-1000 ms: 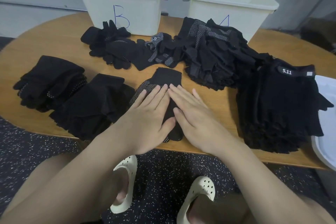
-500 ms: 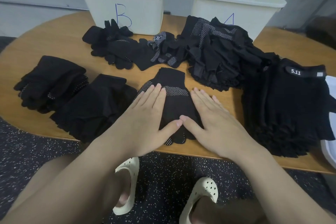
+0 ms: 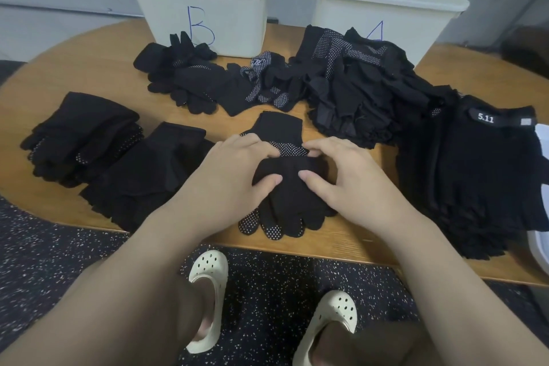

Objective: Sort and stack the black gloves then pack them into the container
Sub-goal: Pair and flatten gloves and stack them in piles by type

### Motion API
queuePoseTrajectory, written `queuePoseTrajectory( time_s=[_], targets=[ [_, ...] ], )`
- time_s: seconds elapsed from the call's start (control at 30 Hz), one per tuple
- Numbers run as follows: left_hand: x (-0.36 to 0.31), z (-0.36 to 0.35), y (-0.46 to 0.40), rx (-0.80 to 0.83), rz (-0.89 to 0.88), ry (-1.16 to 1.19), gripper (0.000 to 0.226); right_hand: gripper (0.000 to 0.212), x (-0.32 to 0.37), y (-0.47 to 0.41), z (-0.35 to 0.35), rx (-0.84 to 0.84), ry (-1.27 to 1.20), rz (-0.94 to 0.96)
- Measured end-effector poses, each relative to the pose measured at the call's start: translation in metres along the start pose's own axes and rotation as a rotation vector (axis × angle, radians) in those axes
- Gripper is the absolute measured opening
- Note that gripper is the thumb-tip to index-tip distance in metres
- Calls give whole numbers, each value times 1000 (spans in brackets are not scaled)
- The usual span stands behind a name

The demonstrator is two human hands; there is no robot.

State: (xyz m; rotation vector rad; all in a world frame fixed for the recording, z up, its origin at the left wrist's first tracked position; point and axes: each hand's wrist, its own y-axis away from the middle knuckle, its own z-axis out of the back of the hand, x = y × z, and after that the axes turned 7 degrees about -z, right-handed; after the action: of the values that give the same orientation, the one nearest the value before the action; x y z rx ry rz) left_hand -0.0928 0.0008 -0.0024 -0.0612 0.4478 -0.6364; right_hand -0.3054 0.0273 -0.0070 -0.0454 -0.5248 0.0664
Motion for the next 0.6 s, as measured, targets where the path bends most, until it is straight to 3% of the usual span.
queuePoseTrajectory(
  time_s=[0.13,0.27,0.37,0.5,0.6],
  targets=[
    [3,3,-1,19,53,82,41,59,-3,-4,2,47,-62,-49],
    [6,6,-2,21,97,159,32,54,-2,-5,3,50,-95,-49],
    [6,6,-1,21,102,211,21,44,-3,-5,2,55,-70,-38],
    [5,5,3,-14,75,201,17,12,-4,-5,1,54,-117,-7],
    [4,4,8,-73,57,275,13,6,-2,-3,6,45,-247,0]
  ],
)
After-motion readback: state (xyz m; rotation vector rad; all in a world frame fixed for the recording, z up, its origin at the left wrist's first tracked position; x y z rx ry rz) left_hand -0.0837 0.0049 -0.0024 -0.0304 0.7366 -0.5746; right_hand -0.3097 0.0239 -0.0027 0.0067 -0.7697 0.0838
